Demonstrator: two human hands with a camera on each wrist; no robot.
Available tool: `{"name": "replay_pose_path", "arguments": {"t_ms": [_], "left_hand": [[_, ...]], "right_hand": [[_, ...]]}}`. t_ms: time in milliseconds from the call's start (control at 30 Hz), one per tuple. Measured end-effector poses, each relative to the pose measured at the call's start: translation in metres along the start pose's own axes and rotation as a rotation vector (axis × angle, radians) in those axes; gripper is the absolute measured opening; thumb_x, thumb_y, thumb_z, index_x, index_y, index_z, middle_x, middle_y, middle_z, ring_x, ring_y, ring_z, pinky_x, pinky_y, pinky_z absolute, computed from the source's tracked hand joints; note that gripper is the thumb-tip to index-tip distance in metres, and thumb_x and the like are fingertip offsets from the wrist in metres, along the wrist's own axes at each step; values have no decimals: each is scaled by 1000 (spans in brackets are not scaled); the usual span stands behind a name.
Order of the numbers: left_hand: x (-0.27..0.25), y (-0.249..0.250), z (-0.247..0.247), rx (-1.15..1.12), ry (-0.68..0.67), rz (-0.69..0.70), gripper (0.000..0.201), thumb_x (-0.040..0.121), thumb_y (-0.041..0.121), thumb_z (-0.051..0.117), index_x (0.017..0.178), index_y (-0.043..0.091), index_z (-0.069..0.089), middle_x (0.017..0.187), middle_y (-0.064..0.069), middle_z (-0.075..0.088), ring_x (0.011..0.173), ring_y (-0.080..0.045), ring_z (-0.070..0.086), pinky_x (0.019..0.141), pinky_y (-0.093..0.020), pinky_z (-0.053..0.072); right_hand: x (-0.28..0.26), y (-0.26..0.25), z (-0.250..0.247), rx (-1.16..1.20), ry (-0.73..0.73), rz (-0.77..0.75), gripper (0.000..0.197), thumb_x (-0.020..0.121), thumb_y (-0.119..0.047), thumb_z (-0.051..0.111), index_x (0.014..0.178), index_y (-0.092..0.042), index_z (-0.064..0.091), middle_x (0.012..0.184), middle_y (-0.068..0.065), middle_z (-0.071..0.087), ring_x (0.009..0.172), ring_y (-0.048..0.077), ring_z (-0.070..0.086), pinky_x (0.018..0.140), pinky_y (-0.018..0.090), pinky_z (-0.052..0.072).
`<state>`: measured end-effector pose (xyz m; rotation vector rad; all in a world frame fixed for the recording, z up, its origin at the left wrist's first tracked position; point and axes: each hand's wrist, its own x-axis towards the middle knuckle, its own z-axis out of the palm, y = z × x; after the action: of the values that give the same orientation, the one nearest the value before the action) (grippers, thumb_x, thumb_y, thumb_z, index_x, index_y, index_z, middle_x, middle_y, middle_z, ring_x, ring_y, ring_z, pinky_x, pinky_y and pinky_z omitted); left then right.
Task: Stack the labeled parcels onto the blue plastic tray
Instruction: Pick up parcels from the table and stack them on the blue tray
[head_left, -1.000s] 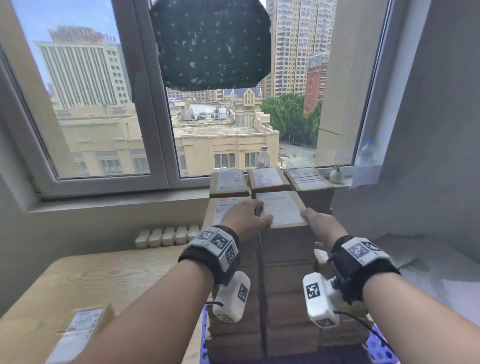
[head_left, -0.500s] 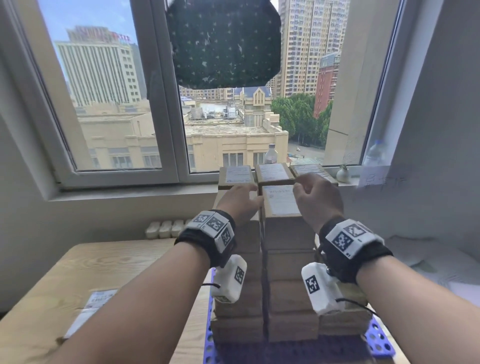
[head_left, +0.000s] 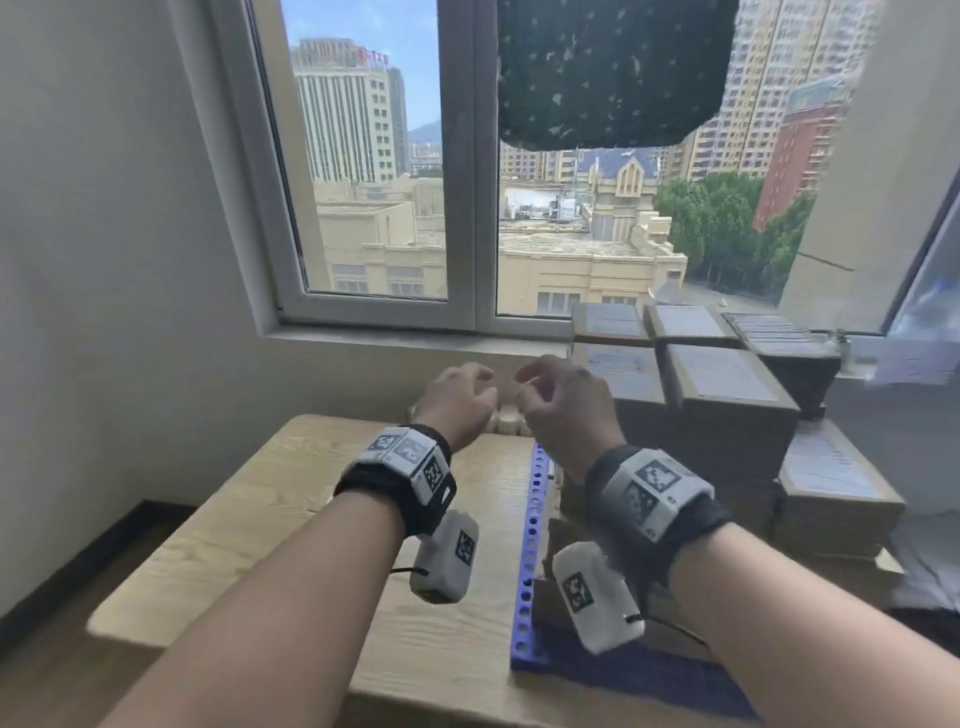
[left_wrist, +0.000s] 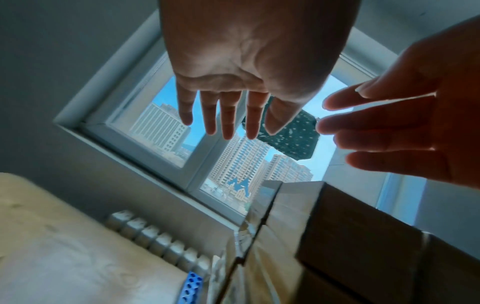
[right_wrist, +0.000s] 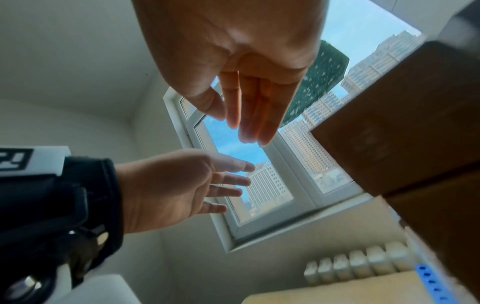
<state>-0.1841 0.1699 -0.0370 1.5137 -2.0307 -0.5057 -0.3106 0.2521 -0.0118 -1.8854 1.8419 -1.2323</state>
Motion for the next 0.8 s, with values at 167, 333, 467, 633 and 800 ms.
{"name": "replay_pose_path", "arguments": {"t_ms": [167, 333, 467, 633, 800], "left_hand": [[-10, -81, -19, -21, 14, -112, 36, 96, 24, 49, 129, 15, 59, 133, -10, 60, 123, -26, 54, 106, -36, 41], [-5, -156, -44, -34, -10, -211, 37, 96, 24, 47, 130, 17, 58, 135, -10, 59, 125, -27, 53, 106, -35, 40], [6, -213, -58, -52, -49, -260, 38, 96, 22, 45, 131, 14, 57, 136, -11, 58, 124, -28, 53, 106, -35, 41], [26, -281, -60, -63, -123, -315, 38, 97, 25, 46, 133, 17, 54, 138, -9, 55, 125, -26, 51, 105, -34, 41], [45, -334, -41, -107, -229, -384, 42, 97, 27, 47, 138, 18, 50, 143, -7, 50, 128, -24, 48, 106, -35, 38]], "right_hand": [[5, -16, 79, -15, -92, 32, 22, 91, -18, 53, 105, -18, 70, 95, -2, 70, 88, 19, 63, 80, 29, 49], [21, -27, 161, -44, -189, 133, 25, 89, -17, 52, 107, -18, 70, 104, 4, 71, 96, 23, 63, 86, 32, 49], [35, -29, 218, -42, -231, 221, 25, 90, -17, 52, 107, -19, 70, 102, 5, 71, 95, 22, 64, 84, 32, 51], [47, -19, 283, -46, -281, 354, 25, 91, -17, 52, 108, -18, 69, 104, 5, 70, 92, 21, 65, 80, 30, 51], [50, -1, 332, -101, -325, 500, 26, 92, -20, 51, 112, -17, 67, 112, 7, 67, 99, 23, 64, 87, 34, 52]]}}
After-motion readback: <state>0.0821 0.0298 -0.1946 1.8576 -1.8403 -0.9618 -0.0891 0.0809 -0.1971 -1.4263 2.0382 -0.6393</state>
